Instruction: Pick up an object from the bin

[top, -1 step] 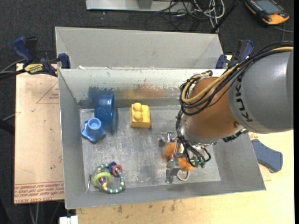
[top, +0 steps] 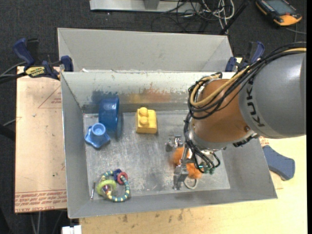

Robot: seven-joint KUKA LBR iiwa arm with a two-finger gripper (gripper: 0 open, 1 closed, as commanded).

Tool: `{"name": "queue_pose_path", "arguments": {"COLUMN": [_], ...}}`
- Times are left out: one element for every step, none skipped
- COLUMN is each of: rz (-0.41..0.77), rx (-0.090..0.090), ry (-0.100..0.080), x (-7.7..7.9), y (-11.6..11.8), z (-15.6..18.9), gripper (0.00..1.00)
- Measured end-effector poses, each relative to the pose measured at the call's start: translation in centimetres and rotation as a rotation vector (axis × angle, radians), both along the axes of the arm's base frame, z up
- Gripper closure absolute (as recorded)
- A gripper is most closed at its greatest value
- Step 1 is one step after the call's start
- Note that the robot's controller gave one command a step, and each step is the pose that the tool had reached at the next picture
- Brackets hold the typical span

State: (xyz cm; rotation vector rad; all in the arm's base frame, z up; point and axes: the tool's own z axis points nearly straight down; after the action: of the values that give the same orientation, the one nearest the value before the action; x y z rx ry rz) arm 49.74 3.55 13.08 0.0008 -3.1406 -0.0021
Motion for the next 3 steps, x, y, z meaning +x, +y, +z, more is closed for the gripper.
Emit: {"name": "queue_pose_path", "arguments": {"rz": [0.069, 0.148, 0.161], "rx": [0.002, -0.001, -0.001], "ry": [-0.006, -0.003, -0.004], "x": [0.4, 1.4, 1.8], "y": [-2.8, -6.1, -6.7], "z": [-2.4, -5.3, -6.0], "gripper": [0.0, 0.0, 0.0]}}
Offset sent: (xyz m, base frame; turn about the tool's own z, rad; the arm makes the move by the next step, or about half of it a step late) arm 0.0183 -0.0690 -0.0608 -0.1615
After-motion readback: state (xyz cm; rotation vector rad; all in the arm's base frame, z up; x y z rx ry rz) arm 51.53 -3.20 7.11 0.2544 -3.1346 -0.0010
